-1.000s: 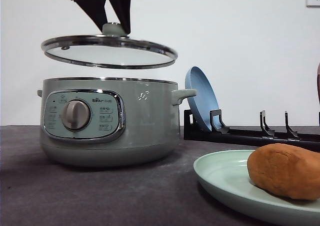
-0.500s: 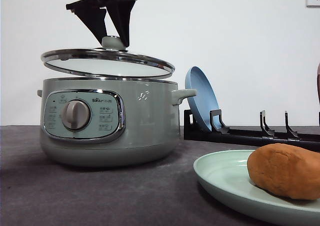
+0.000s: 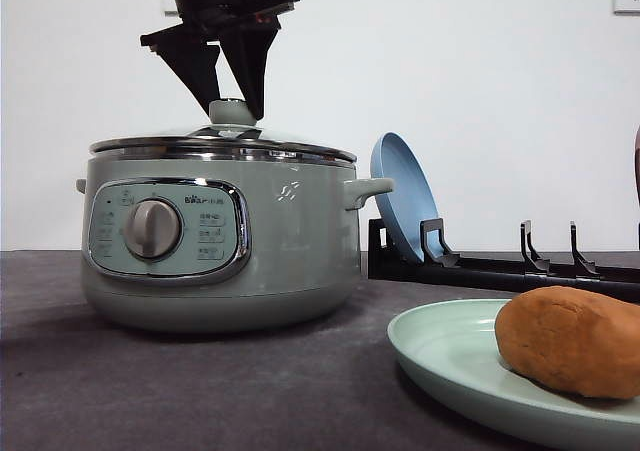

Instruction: Transfer potato from steamer to green plate

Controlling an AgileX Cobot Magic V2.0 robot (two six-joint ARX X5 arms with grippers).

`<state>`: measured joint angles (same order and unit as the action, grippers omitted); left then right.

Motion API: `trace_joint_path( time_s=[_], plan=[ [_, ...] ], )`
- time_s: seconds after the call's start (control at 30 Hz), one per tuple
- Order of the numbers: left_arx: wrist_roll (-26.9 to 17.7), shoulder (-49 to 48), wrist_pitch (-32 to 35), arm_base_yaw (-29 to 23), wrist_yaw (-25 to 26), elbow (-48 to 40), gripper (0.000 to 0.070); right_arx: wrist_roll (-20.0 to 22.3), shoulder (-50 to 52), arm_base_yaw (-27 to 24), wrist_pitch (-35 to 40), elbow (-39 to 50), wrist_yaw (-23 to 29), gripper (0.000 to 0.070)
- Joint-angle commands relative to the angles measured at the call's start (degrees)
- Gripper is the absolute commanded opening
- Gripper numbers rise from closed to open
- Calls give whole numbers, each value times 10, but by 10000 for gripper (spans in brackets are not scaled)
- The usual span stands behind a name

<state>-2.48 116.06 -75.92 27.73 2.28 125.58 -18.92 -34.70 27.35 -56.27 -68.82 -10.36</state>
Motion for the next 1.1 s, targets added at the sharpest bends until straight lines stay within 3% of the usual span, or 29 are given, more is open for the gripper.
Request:
trace_joint_path(
  time_s=[0.0, 0.67, 0.8, 0.97, 1.07],
  plan=[
    [-7, 15, 8, 4, 5, 18, 0, -1, -4, 3, 6, -9, 3, 700],
    [-12, 15, -8, 3, 5, 18, 8, -1, -4, 3, 6, -9, 3, 700],
    [-12, 15, -8, 3, 5, 18, 121, -1, -4, 3, 6, -9, 3, 700],
    [-10, 15, -6, 4, 5, 18, 170, -1, -4, 3, 6, -9, 3, 700],
    [-9, 15, -2, 4, 5, 19, 319, -1, -4, 3, 6, -9, 3, 700]
  ],
)
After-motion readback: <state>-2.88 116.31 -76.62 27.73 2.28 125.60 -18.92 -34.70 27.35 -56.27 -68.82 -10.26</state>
